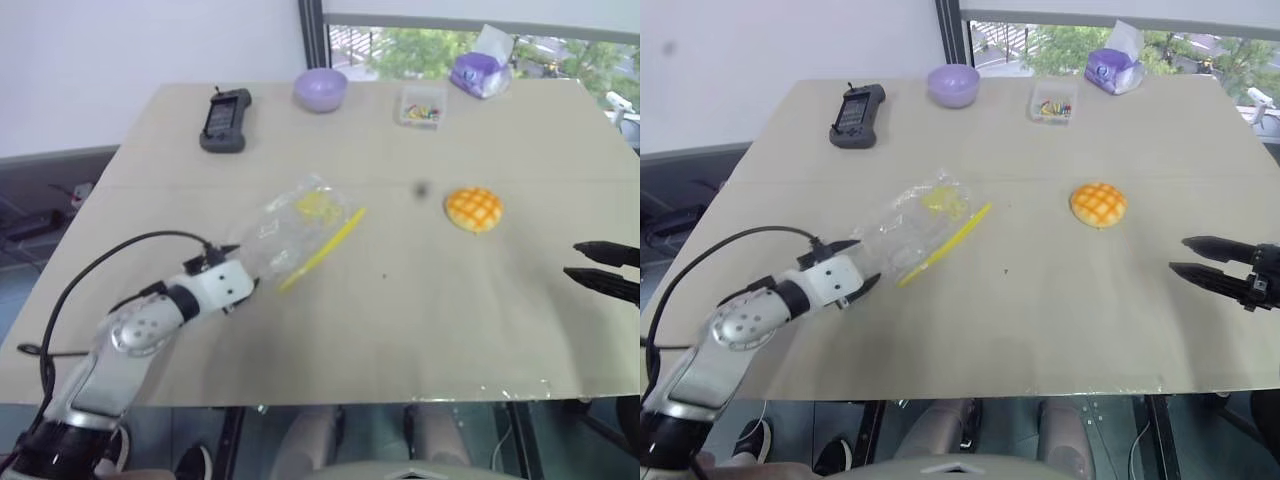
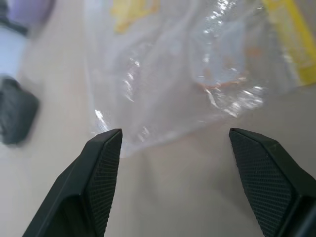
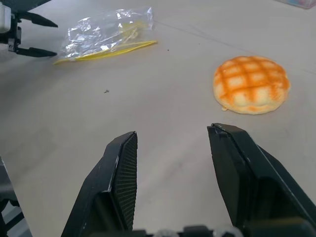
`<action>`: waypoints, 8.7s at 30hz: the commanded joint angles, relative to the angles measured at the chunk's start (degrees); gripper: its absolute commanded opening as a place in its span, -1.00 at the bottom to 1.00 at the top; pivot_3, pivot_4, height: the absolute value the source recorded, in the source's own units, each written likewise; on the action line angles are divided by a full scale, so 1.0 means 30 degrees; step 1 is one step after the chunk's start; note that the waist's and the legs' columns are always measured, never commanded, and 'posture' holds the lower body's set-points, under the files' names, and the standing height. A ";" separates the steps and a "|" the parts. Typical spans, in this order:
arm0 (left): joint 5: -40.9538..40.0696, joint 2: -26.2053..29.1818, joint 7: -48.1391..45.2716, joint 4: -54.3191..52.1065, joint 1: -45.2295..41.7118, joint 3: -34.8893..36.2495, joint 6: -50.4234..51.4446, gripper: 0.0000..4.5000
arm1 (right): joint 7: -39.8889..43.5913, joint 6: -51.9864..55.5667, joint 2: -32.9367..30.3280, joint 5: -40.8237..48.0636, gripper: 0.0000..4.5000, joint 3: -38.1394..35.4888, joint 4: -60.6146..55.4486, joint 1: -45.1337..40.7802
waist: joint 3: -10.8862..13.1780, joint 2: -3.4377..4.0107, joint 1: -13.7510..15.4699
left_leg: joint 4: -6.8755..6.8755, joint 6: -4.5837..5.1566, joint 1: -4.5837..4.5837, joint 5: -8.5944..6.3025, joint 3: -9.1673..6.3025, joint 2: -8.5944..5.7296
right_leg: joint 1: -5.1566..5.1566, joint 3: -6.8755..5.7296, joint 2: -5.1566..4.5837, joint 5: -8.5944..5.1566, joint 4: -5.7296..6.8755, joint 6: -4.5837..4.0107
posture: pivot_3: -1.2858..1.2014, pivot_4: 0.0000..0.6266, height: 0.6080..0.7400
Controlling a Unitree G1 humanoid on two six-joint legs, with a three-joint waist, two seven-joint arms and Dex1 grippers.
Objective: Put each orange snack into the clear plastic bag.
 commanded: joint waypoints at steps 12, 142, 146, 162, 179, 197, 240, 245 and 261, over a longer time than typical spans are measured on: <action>0.6886 -0.1996 0.3667 0.8906 -0.5885 -0.4960 -0.5967 0.06 | -0.0493 -0.0039 -0.0005 0.0343 0.08 -0.0314 -0.0909 -0.0206 | -0.0133 0.0175 0.0335 | 0.0021 0.0002 0.0056 0.0003 0.0001 -0.0026 | 0.0037 0.0004 0.0000 0.0000 0.0050 0.0007 | 0.03 -0.52 1.00; -2.3178 -0.3924 0.0880 -0.8615 -0.5308 0.5401 2.1156 -1.00 | -1.4875 -2.7505 1.3344 -2.0251 0.76 1.7396 2.5940 -2.2612 | 0.0070 -0.0101 -0.1311 | 0.0015 -0.0192 -0.0056 0.0116 -0.0043 -0.0003 | -0.0106 0.0028 0.0094 0.0001 0.0058 -0.0014 | 0.03 -0.52 1.00; -2.3381 -0.3702 0.0636 -0.8695 -0.5130 0.5483 2.1169 -1.00 | -1.4676 -2.7744 1.3649 -2.0718 0.76 1.7746 2.6369 -2.2884 | 0.0070 -0.0100 -0.1292 | 0.0016 -0.0193 -0.0056 0.0117 -0.0045 -0.0003 | -0.0105 0.0028 0.0093 0.0001 0.0058 -0.0015 | 0.03 -0.52 1.00; -1.8220 -0.2287 -0.0177 -0.8851 -0.1823 0.3796 1.7326 -1.00 | -1.2482 -2.6428 1.2979 -1.9871 0.76 1.7219 2.5737 -2.2072 | 0.0073 -0.0093 -0.1291 | 0.0011 -0.0199 -0.0048 0.0120 -0.0041 -0.0003 | -0.0105 0.0037 0.0103 0.0003 0.0059 -0.0019 | 0.03 -0.52 1.00; -0.3601 -0.0273 0.1383 -0.8205 0.3199 -0.0945 0.6998 -1.00 | -0.5219 -0.1761 0.5217 -0.7528 1.00 1.0998 -0.1466 -1.1362 | 0.0123 0.0013 -0.0622 | -0.0049 -0.0101 -0.0085 0.0062 -0.0011 0.0014 | -0.0163 0.0062 0.0056 0.0002 0.0045 -0.0025 | 0.03 -0.52 1.00; -2.9904 -1.4300 1.6478 -1.0716 0.2458 0.6000 1.8730 0.99 | -0.7020 0.1321 0.3250 -0.6293 1.00 0.9082 -0.4784 -1.0162 | 0.0103 -0.0043 -0.0072 | 0.0057 -0.0139 -0.0084 0.0086 -0.0029 -0.0004 | -0.0097 0.0019 0.0021 0.0008 0.0073 -0.0015 | 0.03 -0.52 1.00; -4.1480 -0.9636 1.2460 -0.0615 -0.4425 0.7172 1.9347 -0.98 | -0.8018 0.0069 0.3712 -0.6908 1.00 1.0750 -0.4318 -0.9898 | -0.0149 0.0000 0.0210 | 0.0044 -0.0158 -0.0082 0.0100 -0.0062 -0.0006 | -0.0085 0.0008 0.0028 0.0005 0.0034 -0.0028 | 0.03 -0.52 1.00; -4.1965 -1.0093 1.0275 0.0468 -0.5416 0.8636 2.1799 -0.98 | -0.7498 -0.3187 0.4027 -0.9172 1.00 1.3143 -0.3034 -0.8642 | -0.0138 -0.0021 0.0279 | 0.0036 -0.0157 -0.0084 0.0100 -0.0047 -0.0026 | -0.0089 0.0008 0.0027 0.0006 0.0017 -0.0026 | 0.03 -0.52 1.00; -4.1965 -0.4543 0.1936 0.0652 -0.3382 0.6480 2.5516 -0.98 | -0.5118 -1.0962 1.0110 -0.9503 1.00 1.4908 0.6330 -1.2753 | -0.0088 -0.0075 -0.0627 | 0.0005 -0.0165 -0.0051 0.0103 -0.0057 0.0001 | -0.0103 0.0029 0.0061 0.0005 0.0018 -0.0031 | 0.03 -0.52 1.00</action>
